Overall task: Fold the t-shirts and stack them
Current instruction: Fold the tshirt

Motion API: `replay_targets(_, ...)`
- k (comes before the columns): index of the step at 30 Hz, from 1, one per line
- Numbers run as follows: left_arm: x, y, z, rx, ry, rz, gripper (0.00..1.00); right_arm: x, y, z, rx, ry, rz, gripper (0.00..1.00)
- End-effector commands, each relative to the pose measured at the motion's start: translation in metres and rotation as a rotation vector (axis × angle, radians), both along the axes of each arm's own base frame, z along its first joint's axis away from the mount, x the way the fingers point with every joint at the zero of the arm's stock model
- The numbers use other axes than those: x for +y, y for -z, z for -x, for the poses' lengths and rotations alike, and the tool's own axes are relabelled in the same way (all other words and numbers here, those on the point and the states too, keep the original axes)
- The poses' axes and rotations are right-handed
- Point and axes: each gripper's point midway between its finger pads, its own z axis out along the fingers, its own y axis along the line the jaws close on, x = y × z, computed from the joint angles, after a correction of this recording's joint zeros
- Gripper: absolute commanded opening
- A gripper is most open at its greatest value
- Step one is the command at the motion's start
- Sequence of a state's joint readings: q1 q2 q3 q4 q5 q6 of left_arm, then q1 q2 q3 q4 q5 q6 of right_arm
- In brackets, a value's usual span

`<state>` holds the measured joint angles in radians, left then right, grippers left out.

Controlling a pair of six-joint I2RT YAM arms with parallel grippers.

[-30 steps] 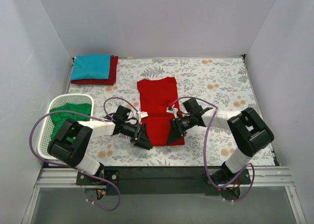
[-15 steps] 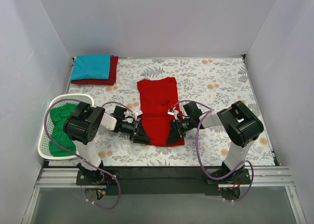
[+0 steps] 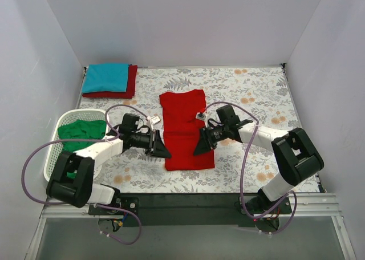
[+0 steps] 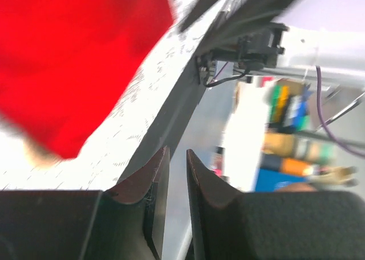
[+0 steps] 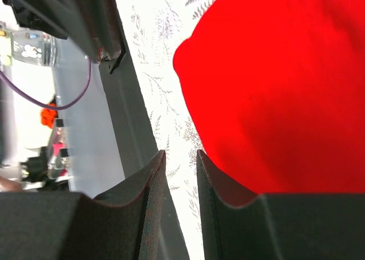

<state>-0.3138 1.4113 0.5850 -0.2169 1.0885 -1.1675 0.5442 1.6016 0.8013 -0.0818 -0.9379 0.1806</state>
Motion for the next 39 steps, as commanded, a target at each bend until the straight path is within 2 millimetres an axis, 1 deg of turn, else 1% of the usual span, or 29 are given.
replay_targets(1,-0.008,-0.01,0.0,-0.092,0.026,-0.024,0.17,-0.006,-0.002,0.007,-0.017,-0.028,0.012,0.34)
replay_targets(3,-0.01,0.001,-0.001,-0.071,0.021,-0.051,0.16,-0.01,0.009,0.011,-0.012,-0.038,0.03,0.32)
replay_targets(5,-0.011,0.018,0.0,-0.005,0.018,-0.076,0.15,-0.013,0.018,0.014,0.002,-0.041,0.048,0.31)
replay_targets(6,-0.014,0.021,-0.006,-0.035,0.01,-0.065,0.15,-0.014,0.025,0.016,0.01,-0.048,0.059,0.31)
replay_targets(7,-0.017,0.035,-0.007,-0.01,-0.003,-0.081,0.15,-0.016,0.031,0.016,0.013,-0.047,0.072,0.3)
replay_targets(9,-0.017,0.056,-0.005,0.064,-0.012,-0.117,0.13,-0.018,0.046,0.017,0.036,-0.051,0.098,0.3)
replay_targets(11,-0.012,0.084,0.002,0.165,-0.029,-0.185,0.12,-0.024,0.058,0.018,0.051,-0.049,0.125,0.3)
replay_targets(13,-0.006,0.093,-0.002,0.153,-0.036,-0.225,0.11,-0.03,0.073,0.02,0.077,-0.041,0.158,0.29)
replay_targets(15,0.001,0.101,0.005,0.204,-0.013,-0.273,0.1,-0.034,0.082,0.023,0.099,-0.034,0.183,0.29)
replay_targets(17,0.006,0.104,0.009,0.212,-0.004,-0.299,0.1,-0.035,0.081,0.02,0.114,-0.018,0.191,0.29)
replay_targets(18,0.006,0.098,0.008,0.206,-0.007,-0.284,0.09,-0.03,0.071,0.014,0.097,-0.015,0.171,0.33)
replay_targets(20,0.003,0.082,0.003,0.185,-0.001,-0.224,0.11,-0.024,0.051,0.005,0.063,-0.017,0.129,0.37)
replay_targets(21,-0.002,0.067,0.003,0.166,0.019,-0.169,0.13,-0.017,0.027,-0.006,0.0,-0.02,0.095,0.4)
replay_targets(22,-0.007,0.046,-0.006,0.091,0.025,-0.122,0.14,-0.014,0.013,-0.011,-0.04,-0.025,0.073,0.41)
replay_targets(23,-0.009,0.032,-0.008,0.039,0.034,-0.091,0.15,-0.013,0.001,-0.018,-0.115,-0.046,0.052,0.43)
replay_targets(24,-0.012,0.016,-0.01,-0.013,0.054,-0.05,0.19,-0.012,-0.022,-0.022,-0.183,-0.057,0.031,0.45)
replay_targets(25,-0.014,-0.011,-0.018,-0.125,0.062,-0.013,0.22,-0.014,-0.03,-0.026,-0.242,-0.066,0.038,0.45)
replay_targets(26,-0.013,-0.02,-0.019,-0.205,0.088,-0.009,0.26,-0.016,-0.044,-0.028,-0.317,-0.071,0.032,0.45)
replay_targets(27,-0.012,-0.025,-0.022,-0.266,0.094,-0.022,0.31,-0.023,-0.044,-0.027,-0.389,-0.11,0.049,0.46)
replay_targets(28,-0.009,-0.038,-0.024,-0.396,0.134,-0.019,0.34,-0.029,-0.051,-0.032,-0.484,-0.111,0.075,0.48)
replay_targets(29,-0.007,-0.041,-0.025,-0.459,0.155,-0.026,0.36,-0.034,-0.049,-0.033,-0.542,-0.124,0.097,0.48)
replay_targets(30,-0.003,-0.04,-0.03,-0.536,0.165,-0.06,0.39,-0.04,-0.046,-0.037,-0.645,-0.166,0.114,0.5)
replay_targets(31,0.0,-0.04,-0.035,-0.617,0.184,-0.079,0.4,-0.045,-0.039,-0.035,-0.694,-0.191,0.137,0.51)
replay_targets(32,0.003,-0.043,-0.038,-0.703,0.202,-0.101,0.41,-0.054,-0.04,-0.041,-0.785,-0.196,0.191,0.54)
replay_targets(33,0.008,-0.039,-0.044,-0.83,0.251,-0.123,0.42,-0.057,-0.039,-0.043,-0.845,-0.221,0.211,0.57)
replay_targets(34,0.01,-0.037,-0.044,-0.891,0.279,-0.13,0.44,-0.058,-0.037,-0.041,-0.922,-0.276,0.221,0.57)
replay_targets(36,0.017,-0.03,-0.037,-1.013,0.339,-0.146,0.45,-0.063,-0.035,-0.038,-0.993,-0.306,0.245,0.6)
replay_targets(38,0.015,-0.022,-0.023,-1.083,0.414,-0.16,0.46,-0.061,-0.029,-0.029,-1.068,-0.389,0.255,0.6)
replay_targets(39,0.016,-0.017,-0.013,-1.117,0.446,-0.165,0.47,-0.064,-0.019,-0.021,-1.082,-0.418,0.259,0.6)
